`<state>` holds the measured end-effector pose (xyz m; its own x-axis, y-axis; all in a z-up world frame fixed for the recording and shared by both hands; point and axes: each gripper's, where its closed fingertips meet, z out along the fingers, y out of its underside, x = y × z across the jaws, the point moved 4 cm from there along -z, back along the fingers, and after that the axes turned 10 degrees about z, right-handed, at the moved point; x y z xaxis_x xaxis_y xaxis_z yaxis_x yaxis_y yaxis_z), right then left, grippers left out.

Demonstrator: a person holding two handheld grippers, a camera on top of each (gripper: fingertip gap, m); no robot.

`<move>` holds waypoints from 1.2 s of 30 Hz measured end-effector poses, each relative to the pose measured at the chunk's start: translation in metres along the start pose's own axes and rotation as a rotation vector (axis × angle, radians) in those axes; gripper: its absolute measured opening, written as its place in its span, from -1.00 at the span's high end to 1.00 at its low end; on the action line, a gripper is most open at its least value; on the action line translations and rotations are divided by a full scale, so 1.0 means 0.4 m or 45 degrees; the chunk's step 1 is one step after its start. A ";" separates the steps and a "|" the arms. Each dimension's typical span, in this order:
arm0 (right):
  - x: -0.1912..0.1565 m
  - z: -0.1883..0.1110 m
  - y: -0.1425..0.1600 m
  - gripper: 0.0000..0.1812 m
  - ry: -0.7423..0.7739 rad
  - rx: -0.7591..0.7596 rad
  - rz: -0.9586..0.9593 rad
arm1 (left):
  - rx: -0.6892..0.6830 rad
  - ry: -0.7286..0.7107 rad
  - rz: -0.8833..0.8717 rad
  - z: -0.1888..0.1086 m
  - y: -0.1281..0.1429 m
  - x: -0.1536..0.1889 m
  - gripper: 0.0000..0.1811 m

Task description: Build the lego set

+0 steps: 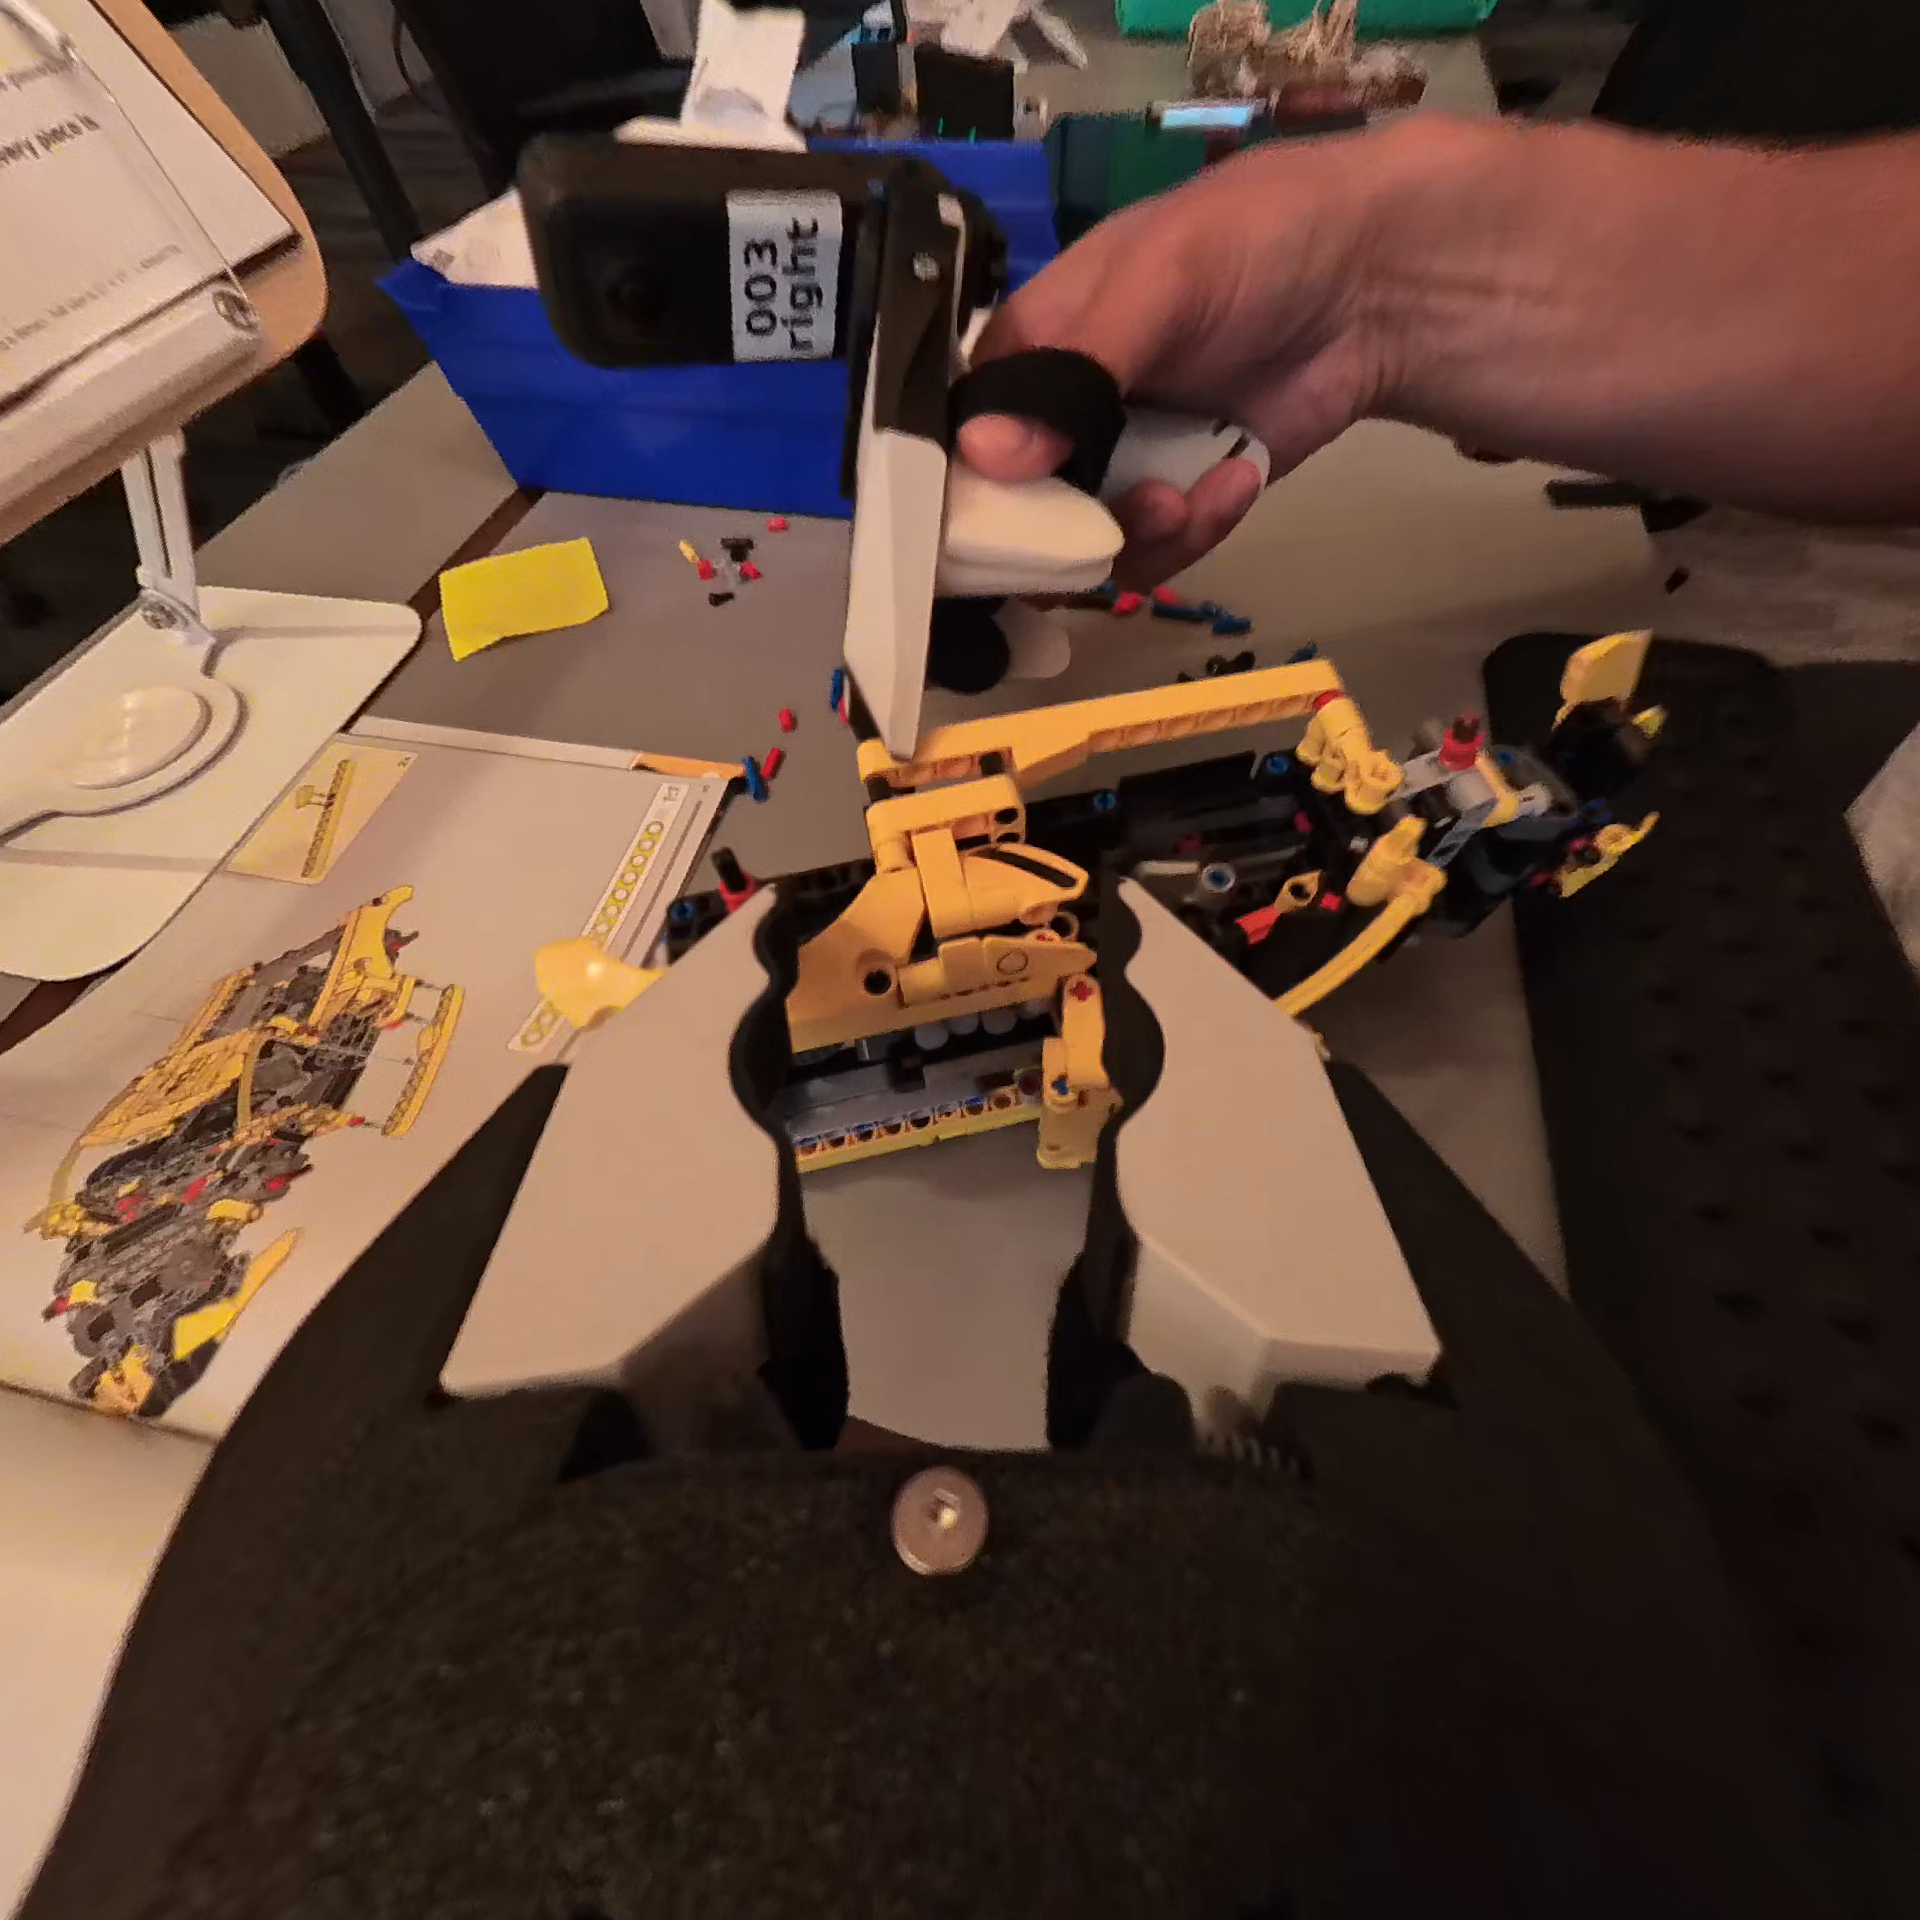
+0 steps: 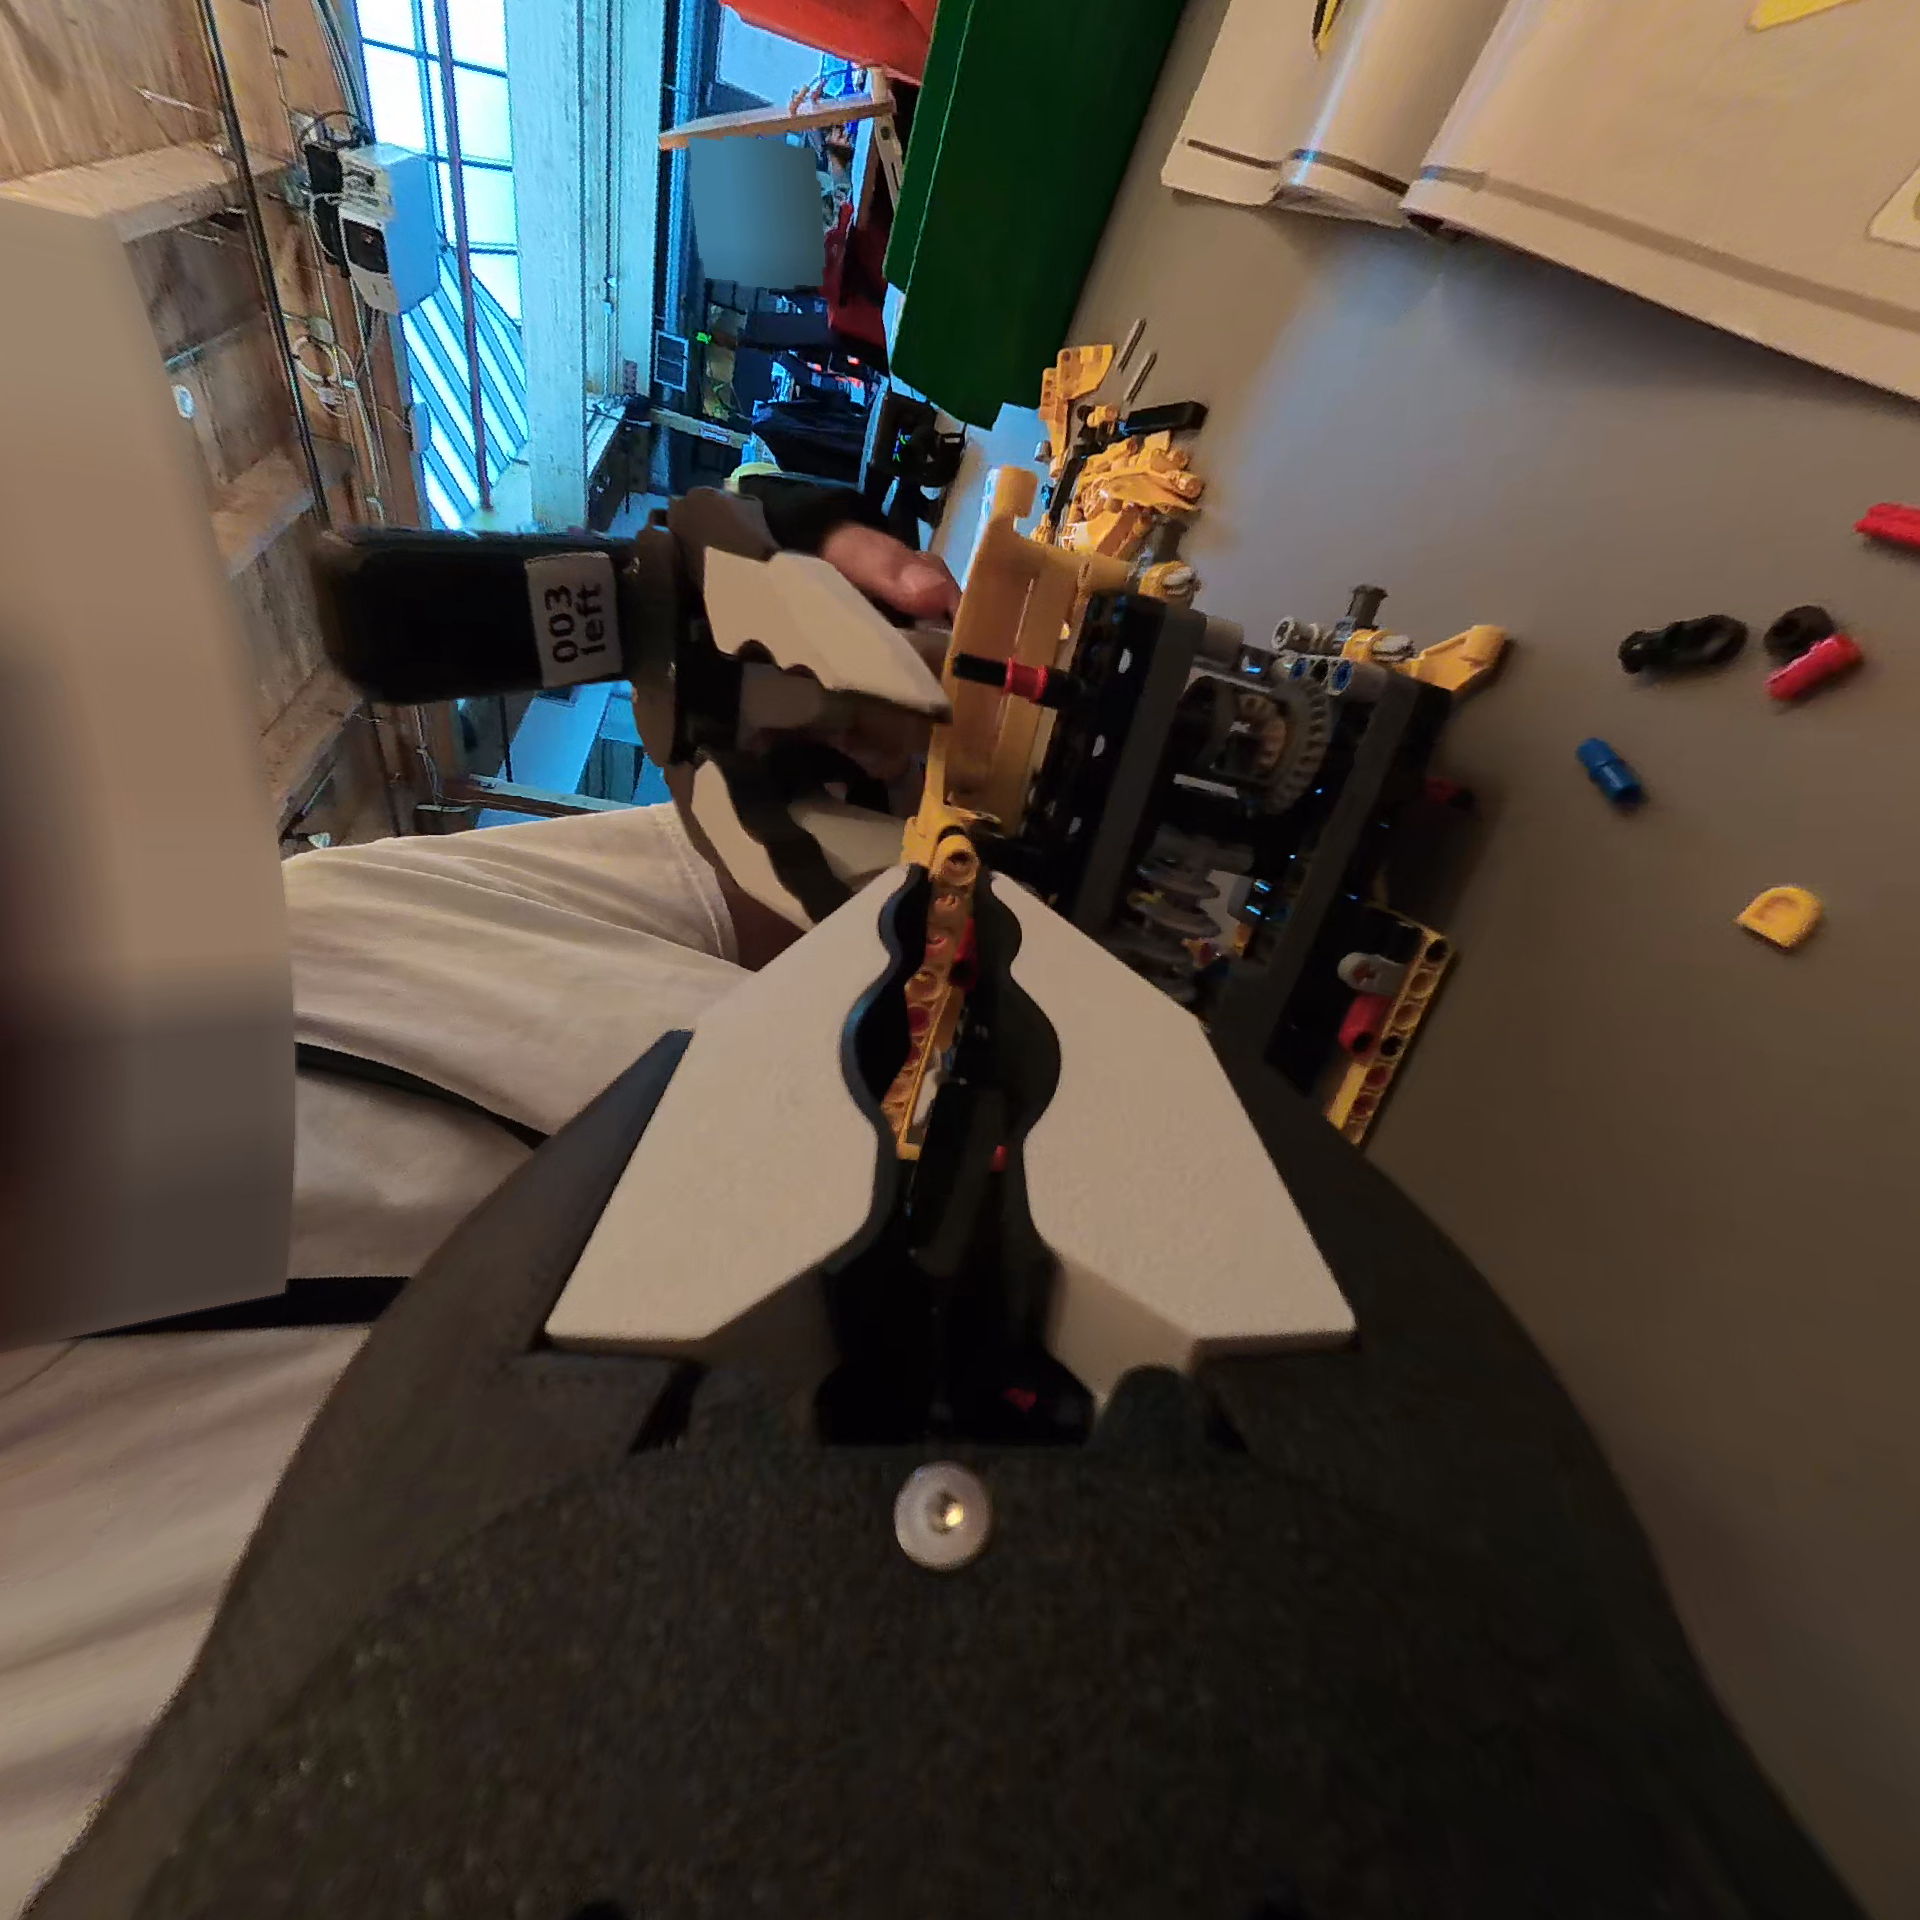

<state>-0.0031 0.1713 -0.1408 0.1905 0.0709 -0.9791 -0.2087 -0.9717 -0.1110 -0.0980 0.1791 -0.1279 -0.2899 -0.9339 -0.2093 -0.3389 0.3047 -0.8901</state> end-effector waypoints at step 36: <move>-0.055 0.050 0.040 0.67 1.012 0.102 -0.583 | -0.026 -0.100 0.104 0.039 0.002 0.028 0.48</move>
<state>-0.0299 0.1589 -0.1245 0.8679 0.2405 -0.4347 -0.0102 -0.8662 -0.4996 -0.0876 0.1659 -0.1374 -0.2464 -0.9173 -0.3127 -0.3355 0.3834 -0.8605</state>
